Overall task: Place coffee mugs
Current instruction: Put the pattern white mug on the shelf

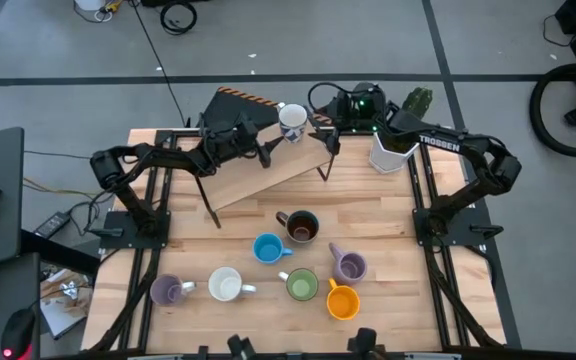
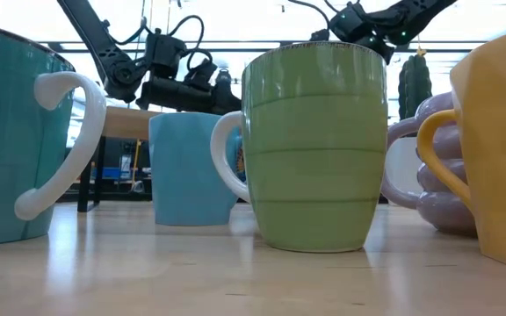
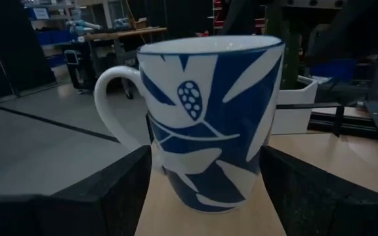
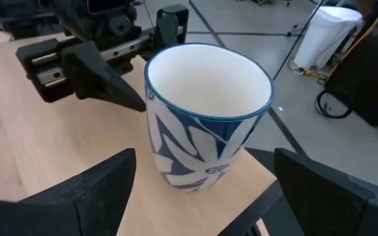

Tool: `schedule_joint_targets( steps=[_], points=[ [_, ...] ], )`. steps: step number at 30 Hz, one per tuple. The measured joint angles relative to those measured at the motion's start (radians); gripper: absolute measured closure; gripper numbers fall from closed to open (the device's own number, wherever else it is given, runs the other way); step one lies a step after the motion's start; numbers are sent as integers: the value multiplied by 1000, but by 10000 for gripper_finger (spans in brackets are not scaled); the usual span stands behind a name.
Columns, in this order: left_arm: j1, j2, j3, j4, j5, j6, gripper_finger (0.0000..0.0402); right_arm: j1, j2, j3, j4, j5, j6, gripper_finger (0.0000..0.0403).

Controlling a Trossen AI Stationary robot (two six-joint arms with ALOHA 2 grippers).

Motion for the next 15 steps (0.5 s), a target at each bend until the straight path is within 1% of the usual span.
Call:
schedule_joint_targets(
  steps=[7, 11, 15],
  points=[
    [5, 1, 1, 14, 2, 16, 113, -1, 0, -1, 25, 1, 11, 51],
    [10, 15, 31, 2, 64, 11, 113, -1, 22, -1, 37, -16, 20, 55],
    [17, 23, 68, -43, 73, 11, 113, -2, 61, 4, 29, -19, 32, 55]
  ],
)
